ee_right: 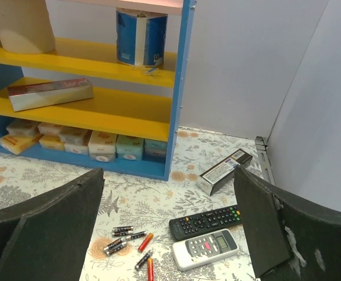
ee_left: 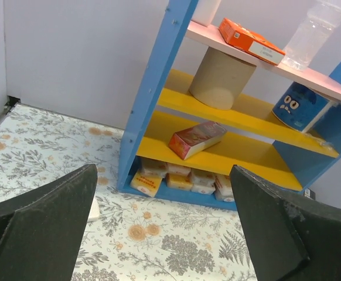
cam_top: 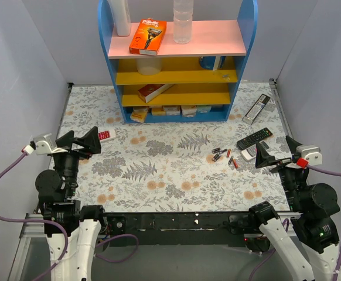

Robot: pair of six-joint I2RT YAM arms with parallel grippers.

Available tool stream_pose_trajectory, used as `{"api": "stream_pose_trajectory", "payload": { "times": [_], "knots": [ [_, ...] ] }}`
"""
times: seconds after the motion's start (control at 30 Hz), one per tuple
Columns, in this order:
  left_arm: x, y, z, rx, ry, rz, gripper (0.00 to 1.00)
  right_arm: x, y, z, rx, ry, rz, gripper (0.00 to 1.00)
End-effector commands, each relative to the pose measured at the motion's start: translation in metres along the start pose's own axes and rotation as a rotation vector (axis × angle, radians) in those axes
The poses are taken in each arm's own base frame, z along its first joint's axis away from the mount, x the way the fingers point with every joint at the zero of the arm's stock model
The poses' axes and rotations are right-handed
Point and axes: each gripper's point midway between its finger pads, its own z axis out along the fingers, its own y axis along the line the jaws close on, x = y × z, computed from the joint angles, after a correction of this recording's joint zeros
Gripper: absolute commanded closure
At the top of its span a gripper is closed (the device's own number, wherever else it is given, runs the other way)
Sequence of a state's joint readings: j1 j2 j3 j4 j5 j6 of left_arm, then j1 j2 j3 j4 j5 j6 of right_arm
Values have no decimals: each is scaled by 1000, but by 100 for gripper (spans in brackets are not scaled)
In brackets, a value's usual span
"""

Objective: Load the batteries into the remote control

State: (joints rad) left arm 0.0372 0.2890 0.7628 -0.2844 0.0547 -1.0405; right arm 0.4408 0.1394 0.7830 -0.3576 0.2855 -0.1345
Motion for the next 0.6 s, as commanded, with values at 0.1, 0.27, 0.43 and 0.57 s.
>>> {"api": "stream_pose_trajectory", "payload": {
  "times": [0.1,0.27,0.43,0.57],
  "knots": [
    [25,37,21,-238,109,-152,2,-19,0,6,9,-61,52,2],
    [65,52,35,-338,188,-325,2,-7,7,12,-14,-33,49,2],
    [116,71,44,-483,278,-543,2,8,17,17,-56,-7,45,2],
    [154,91,55,-666,366,-654,2,18,24,18,-90,7,30,2]
  ]
}}
